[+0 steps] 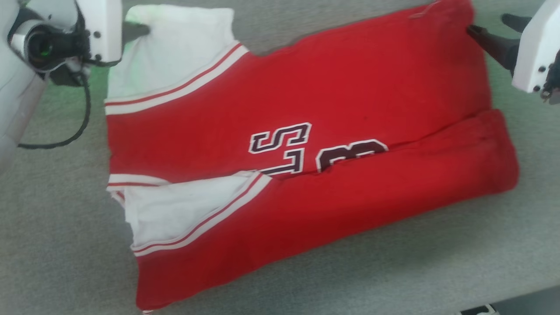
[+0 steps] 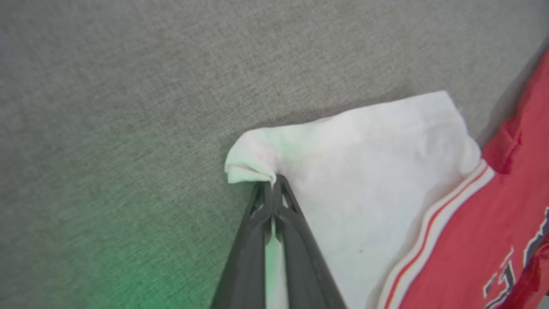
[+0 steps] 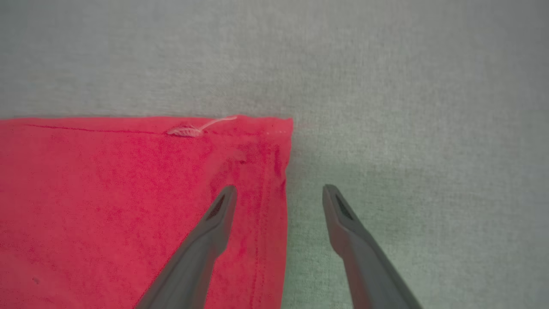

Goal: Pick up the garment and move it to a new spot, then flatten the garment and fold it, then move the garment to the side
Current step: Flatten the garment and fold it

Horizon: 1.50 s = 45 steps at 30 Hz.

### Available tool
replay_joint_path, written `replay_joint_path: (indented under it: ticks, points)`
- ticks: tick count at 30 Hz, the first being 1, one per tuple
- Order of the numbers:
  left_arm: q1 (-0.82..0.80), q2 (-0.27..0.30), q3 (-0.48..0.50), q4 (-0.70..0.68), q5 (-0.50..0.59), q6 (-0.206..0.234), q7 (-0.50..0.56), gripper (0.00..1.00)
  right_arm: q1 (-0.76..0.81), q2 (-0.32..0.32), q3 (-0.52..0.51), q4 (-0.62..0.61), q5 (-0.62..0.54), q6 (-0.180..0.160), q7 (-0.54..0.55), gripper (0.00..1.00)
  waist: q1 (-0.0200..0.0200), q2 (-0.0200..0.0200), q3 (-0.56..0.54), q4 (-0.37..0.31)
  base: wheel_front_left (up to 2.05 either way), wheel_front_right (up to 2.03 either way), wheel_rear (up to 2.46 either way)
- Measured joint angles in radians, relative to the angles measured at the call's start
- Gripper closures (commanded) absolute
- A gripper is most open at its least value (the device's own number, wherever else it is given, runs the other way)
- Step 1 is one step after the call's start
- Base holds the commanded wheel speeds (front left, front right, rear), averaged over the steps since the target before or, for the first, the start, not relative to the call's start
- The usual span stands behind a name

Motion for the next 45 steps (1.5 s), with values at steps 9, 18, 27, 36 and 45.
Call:
replay_joint_path:
  ticks: [9, 18, 27, 36, 45]
  points:
    - [-0.035, -0.035, 0.0, -0.027, -0.002, -0.007, -0.023, 1.0, -0.134, 0.021, 0.048, 0.186, -0.007, 0.0, 0.087, 0.0, 0.0, 0.0, 0.05, 0.059, 0.0, 0.0, 0.0]
    - [0.011, -0.069, 0.025, -0.056, -0.043, -0.005, -0.139, 1.0, -0.149, 0.004, 0.1, 0.229, 0.028, 0.0, 0.016, 1.0, 0.0, 0.0, 0.028, 0.094, 0.0, 0.0, 0.0]
    - [0.168, -0.035, 0.082, -0.279, -0.153, -0.005, -0.287, 1.0, 0.008, -0.132, 0.148, 0.094, 0.119, 0.0, -0.096, 1.0, 0.0, 0.0, -0.125, 0.124, 0.0, 0.0, 0.0]
    - [0.496, 0.208, 0.066, -0.741, -0.163, -0.005, -0.471, 1.0, 0.363, -0.309, 0.093, -0.139, 0.196, 0.0, -0.191, 1.0, 0.0, 0.0001, -0.28, 0.174, 0.0, 0.0, 0.0]
    - [0.826, 0.383, 0.016, -0.974, -0.132, -0.005, -0.718, 1.0, 0.646, -0.316, -0.039, -0.217, 0.217, 0.0, -0.277, 1.0, 0.0, 0.0, -0.301, 0.19, 0.0, 0.0, 0.0]
